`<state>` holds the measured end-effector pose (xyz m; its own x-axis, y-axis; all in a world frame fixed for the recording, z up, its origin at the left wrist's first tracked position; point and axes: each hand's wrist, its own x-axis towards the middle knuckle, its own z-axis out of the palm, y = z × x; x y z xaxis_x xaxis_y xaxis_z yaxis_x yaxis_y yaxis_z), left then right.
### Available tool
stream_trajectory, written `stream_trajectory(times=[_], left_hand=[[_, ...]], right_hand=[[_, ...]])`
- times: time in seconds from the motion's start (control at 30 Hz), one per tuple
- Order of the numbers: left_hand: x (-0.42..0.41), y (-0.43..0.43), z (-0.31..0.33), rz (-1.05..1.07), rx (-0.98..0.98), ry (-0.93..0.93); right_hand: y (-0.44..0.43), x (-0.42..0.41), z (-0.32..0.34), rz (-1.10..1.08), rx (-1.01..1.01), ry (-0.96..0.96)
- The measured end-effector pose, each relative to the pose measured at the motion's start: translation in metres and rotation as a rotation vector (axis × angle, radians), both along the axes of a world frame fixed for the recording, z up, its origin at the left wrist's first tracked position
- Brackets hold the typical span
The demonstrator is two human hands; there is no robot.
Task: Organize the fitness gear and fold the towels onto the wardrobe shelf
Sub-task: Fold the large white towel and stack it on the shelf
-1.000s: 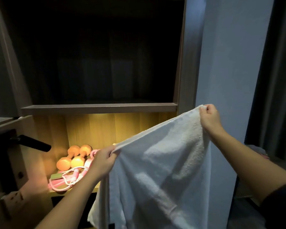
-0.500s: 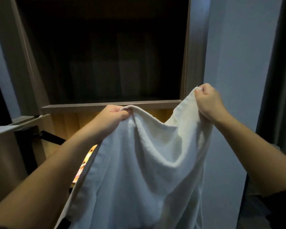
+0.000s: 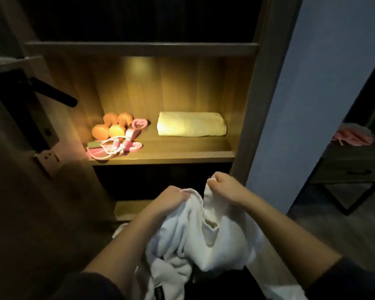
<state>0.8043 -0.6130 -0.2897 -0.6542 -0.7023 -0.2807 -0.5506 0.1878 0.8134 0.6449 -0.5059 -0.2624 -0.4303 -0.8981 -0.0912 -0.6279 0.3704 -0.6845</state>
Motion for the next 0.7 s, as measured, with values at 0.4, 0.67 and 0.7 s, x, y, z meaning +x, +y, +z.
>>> stream_trajectory(times=[0.4, 0.67, 0.7], left_hand=[[0.026, 0.008, -0.037, -0.121, -0.058, -0.07], [0.068, 0.012, -0.026, -0.206, -0.112, -0.297], [0.074, 0.013, -0.028, -0.194, -0.145, -0.298]], right_hand=[[0.006, 0.026, -0.088, 0.102, 0.023, -0.274], [0.008, 0.014, -0.102, -0.099, 0.075, -0.266], [0.008, 0.012, -0.103, -0.108, 0.095, -0.262]])
